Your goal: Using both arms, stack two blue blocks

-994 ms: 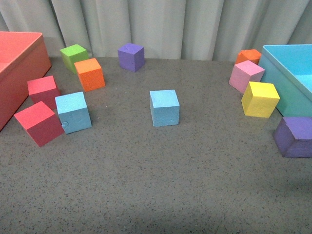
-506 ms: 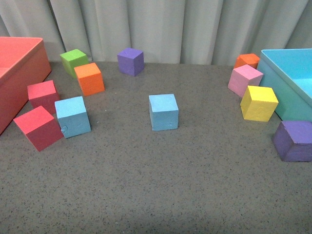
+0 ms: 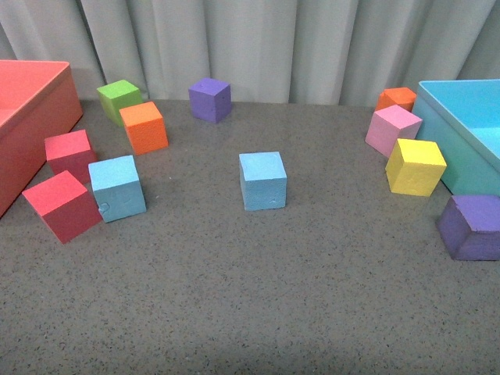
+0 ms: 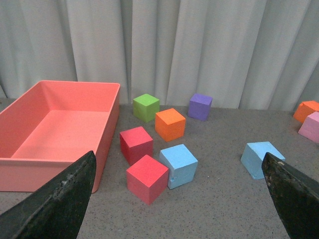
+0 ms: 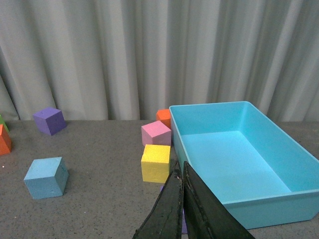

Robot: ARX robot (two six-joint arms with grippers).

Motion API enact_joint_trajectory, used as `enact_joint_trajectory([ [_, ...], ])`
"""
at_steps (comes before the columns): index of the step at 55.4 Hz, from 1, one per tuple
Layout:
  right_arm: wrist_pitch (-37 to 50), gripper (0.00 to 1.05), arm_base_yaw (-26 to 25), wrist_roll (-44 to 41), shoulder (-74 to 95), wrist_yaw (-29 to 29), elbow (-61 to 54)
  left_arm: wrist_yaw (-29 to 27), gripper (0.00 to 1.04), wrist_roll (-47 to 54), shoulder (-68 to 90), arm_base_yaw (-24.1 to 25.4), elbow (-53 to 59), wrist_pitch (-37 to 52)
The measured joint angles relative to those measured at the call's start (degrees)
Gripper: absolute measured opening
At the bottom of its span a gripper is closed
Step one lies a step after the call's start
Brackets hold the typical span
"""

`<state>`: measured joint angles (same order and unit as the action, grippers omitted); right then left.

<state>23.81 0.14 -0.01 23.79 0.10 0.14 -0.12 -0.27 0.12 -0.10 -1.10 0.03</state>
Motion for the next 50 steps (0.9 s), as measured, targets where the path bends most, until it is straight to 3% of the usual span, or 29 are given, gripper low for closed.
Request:
enact_joint_trajectory([
  [42,-13.7,0.01,0.0,0.0,-13.9,0.0,0.0,0.0,0.98,0.0,0.0,0.0,0.0,0.0],
  [47,-22.4,0.01,0.0,0.0,-20.5,-0.2,0.0,0.0,0.98,0.0,0.0,0.0,0.0,0.0],
  [50,-23.4,0.01,0.0,0.0,-22.9,-0.2,0.0,0.0,0.98,0.0,0.0,0.0,0.0,0.0],
])
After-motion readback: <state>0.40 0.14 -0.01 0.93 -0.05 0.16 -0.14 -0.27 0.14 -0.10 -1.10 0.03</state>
